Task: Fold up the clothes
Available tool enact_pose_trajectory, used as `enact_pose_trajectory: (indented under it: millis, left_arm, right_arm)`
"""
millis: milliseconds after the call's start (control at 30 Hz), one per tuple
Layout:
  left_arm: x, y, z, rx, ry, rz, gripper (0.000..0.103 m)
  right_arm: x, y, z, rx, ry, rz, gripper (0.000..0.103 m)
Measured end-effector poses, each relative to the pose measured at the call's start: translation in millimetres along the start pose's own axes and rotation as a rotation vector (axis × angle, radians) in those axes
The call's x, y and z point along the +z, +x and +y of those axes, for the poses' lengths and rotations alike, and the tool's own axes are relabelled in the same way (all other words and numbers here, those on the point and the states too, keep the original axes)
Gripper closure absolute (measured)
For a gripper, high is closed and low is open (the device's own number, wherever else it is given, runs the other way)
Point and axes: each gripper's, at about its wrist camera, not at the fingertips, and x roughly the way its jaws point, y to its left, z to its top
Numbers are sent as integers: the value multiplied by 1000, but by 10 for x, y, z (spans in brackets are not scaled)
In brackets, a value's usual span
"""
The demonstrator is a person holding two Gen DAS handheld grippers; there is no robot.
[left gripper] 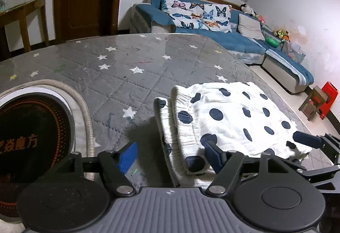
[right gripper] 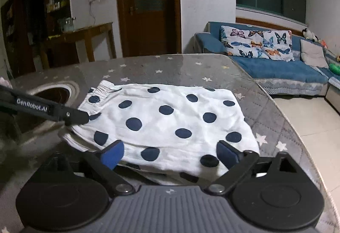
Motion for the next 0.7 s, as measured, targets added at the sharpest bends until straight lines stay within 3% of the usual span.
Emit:
enact_pose_trajectory:
  millis: [167, 433, 700]
  left_arm:
    - [-106, -75, -51, 1, 37, -14, 15]
    - [-181, -230, -85, -7, 74, -67, 0]
    - [-181, -342, -3, 12, 50, -110, 0]
  right_arm:
    - [-43, 6, 83, -24, -14, 1, 0]
    - [-6, -32, 142, -54, -8, -36, 0]
    - [154, 130, 116, -42, 49, -55, 0]
